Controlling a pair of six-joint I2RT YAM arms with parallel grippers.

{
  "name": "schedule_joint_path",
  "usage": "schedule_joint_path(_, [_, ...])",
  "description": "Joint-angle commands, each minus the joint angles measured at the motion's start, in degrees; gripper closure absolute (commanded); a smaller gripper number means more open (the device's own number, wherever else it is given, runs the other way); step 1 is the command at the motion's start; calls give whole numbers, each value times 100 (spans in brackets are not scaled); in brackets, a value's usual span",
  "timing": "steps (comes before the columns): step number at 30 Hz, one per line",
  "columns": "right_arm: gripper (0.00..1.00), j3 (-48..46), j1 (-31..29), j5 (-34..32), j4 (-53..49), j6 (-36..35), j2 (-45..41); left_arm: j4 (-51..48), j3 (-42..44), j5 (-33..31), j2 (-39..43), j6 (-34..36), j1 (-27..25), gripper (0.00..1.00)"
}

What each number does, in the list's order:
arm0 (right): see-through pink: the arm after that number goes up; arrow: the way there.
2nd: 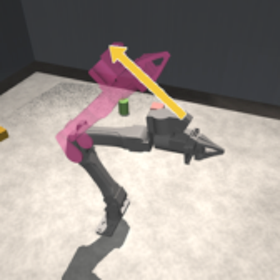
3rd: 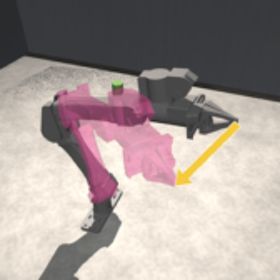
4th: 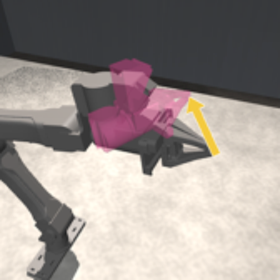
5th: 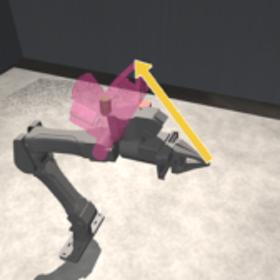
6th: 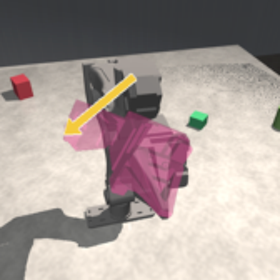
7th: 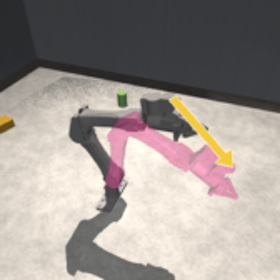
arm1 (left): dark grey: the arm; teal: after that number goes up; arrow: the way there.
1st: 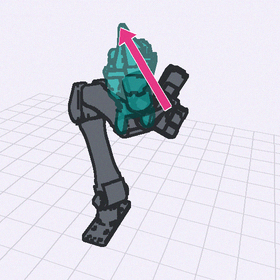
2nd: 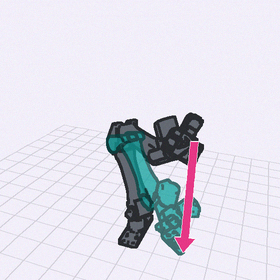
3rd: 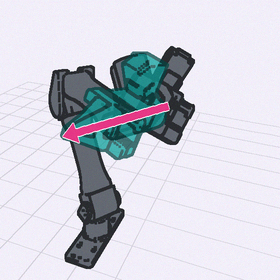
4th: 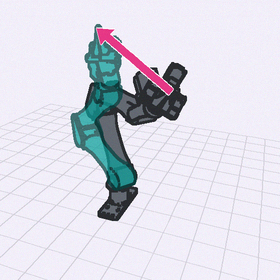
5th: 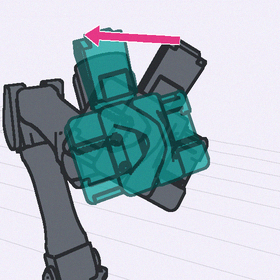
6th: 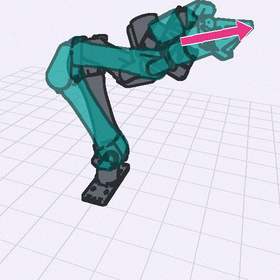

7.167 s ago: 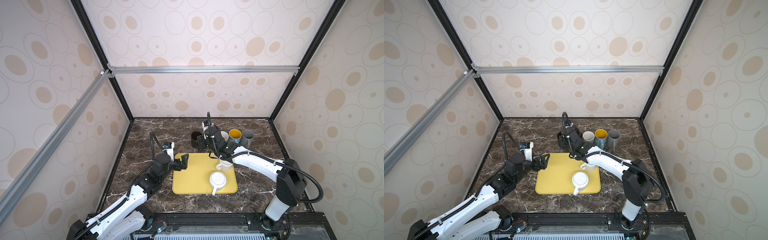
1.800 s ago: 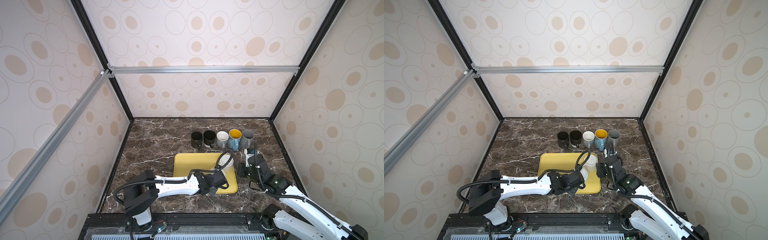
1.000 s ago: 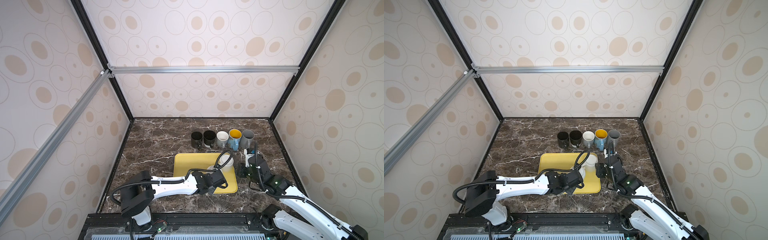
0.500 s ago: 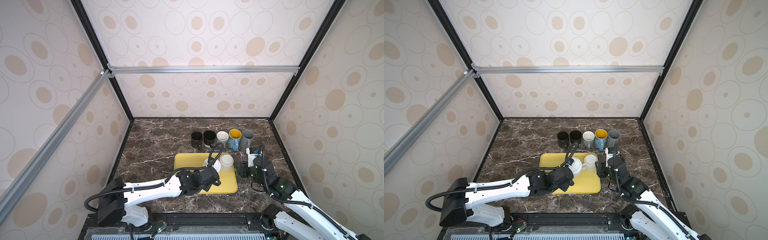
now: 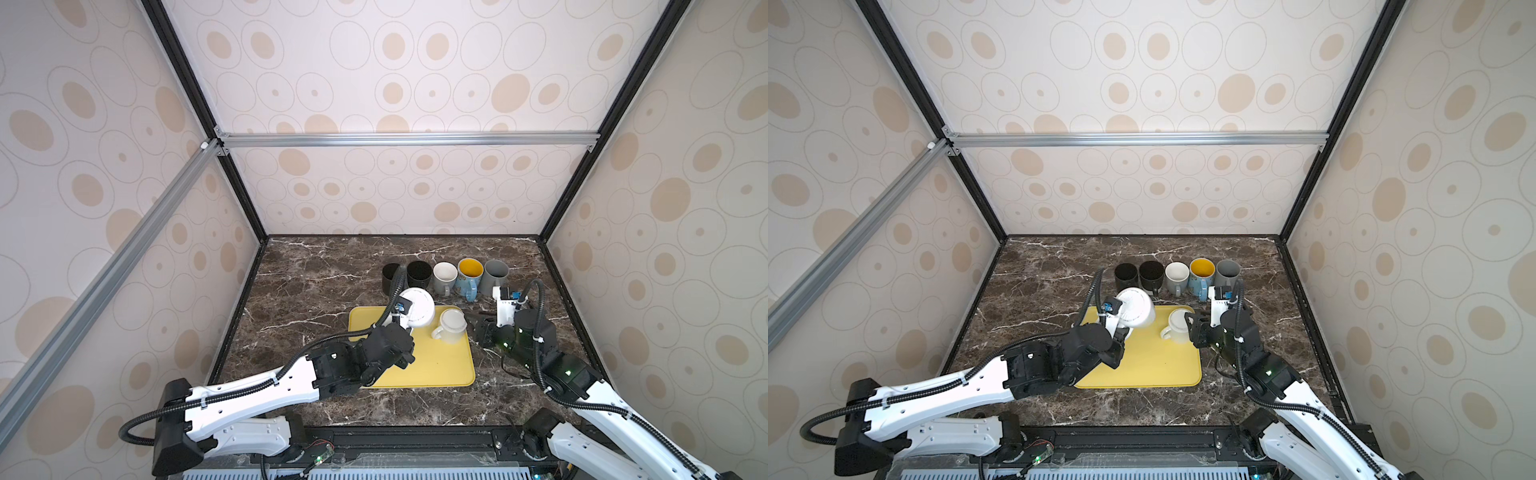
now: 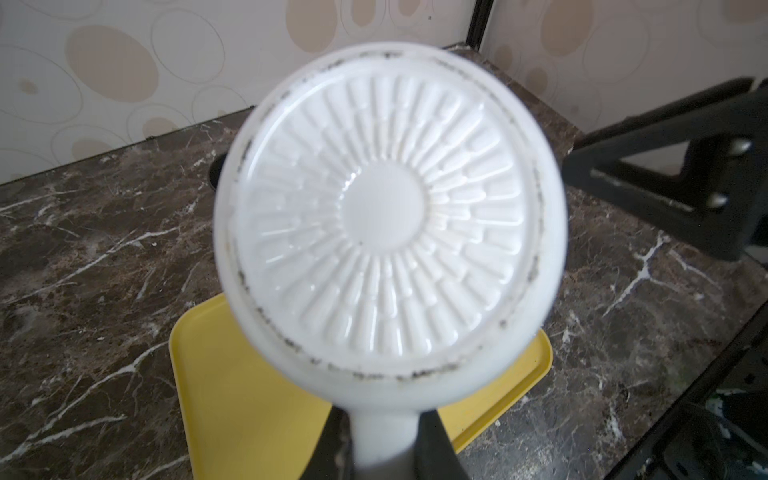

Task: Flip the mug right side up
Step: 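Lift the white mug high with the left gripper while the right gripper approaches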

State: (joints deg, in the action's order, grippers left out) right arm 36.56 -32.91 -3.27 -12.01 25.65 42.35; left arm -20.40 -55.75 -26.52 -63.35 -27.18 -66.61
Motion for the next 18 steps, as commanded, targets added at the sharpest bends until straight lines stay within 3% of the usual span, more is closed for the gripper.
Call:
schedule_joint_path(1, [49, 208, 34, 415, 481, 11, 200, 940, 32, -171, 407, 290, 227, 100])
schedule_joint_path(12, [51, 216, -167, 1041, 1464, 731, 846, 2017, 677, 467, 1390, 235, 937, 100])
schedule_joint_path(18, [52, 671, -322, 1599, 1395, 738, 1309, 2578, 990, 900, 1677, 96, 1349, 100])
